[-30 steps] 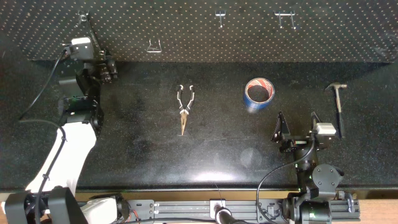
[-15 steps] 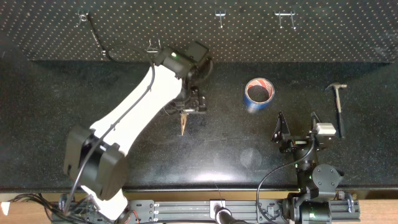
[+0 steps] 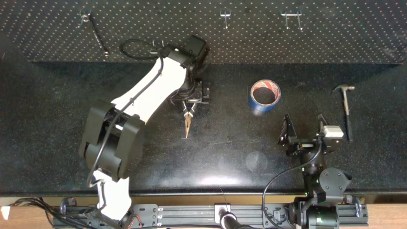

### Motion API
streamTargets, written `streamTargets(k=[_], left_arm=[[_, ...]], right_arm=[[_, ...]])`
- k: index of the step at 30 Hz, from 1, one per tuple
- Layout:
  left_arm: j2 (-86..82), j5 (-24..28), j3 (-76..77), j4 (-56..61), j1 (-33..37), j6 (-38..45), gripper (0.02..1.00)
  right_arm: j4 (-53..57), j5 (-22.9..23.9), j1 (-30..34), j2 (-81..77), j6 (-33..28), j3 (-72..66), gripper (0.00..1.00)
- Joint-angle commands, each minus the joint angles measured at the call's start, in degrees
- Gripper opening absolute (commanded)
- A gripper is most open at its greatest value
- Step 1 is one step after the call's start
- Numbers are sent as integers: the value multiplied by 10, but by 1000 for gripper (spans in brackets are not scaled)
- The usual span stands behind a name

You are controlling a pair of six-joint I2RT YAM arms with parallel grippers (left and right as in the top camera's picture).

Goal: Place Tools Onto Pegboard

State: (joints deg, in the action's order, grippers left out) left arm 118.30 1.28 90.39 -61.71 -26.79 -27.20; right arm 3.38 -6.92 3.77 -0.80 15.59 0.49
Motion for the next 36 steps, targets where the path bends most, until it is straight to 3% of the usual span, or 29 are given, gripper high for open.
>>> streamTargets(k=[1, 8, 11, 16, 17, 18, 21, 23, 25, 26, 27, 28, 29, 30, 31, 36], left_arm=[[28, -6, -2, 13, -7, 7, 993], [50, -6, -2, 24, -6, 7, 998], [50, -6, -2, 24, -6, 7, 906], [50, -6, -2, 26, -6, 7, 428], [50, -6, -2, 26, -6, 7, 297], [50, -6, -2, 26, -6, 7, 40], [27, -6, -2, 26, -7, 7, 29], [-119, -63, -2, 26, -29, 7, 29], [-243, -190, -2, 26, -68, 7, 29], [-308, -302, -7, 32, -91, 7, 29], [-349, -384, -36, 86, -97, 7, 27], [-444, -431, -230, 479, -69, 122, 27], [-474, -431, -355, 772, -53, 198, 29], [-475, -431, -417, 934, -42, 224, 29], [-466, -431, -458, 1022, -24, 224, 27], [-388, -491, -422, 989, -5, 221, 29]], right_arm=[[2, 1, 2, 4, 4, -3, 987], [2, 1, 2, 4, 4, -3, 987], [2, 1, 2, 4, 4, -3, 989], [2, 1, 2, 4, 4, -3, 987], [2, 1, 2, 4, 4, -3, 987], [2, 1, 2, 4, 4, -3, 987], [2, 1, 2, 4, 4, -3, 987], [2, 1, 2, 4, 4, -3, 987], [2, 1, 2, 4, 4, -3, 987], [2, 1, 2, 4, 4, -3, 987], [2, 1, 2, 4, 4, -3, 987], [2, 1, 2, 4, 4, -3, 987], [2, 1, 2, 4, 4, -3, 987], [2, 1, 2, 4, 4, -3, 987], [2, 1, 2, 4, 4, -3, 989], [2, 1, 2, 4, 4, -3, 987]])
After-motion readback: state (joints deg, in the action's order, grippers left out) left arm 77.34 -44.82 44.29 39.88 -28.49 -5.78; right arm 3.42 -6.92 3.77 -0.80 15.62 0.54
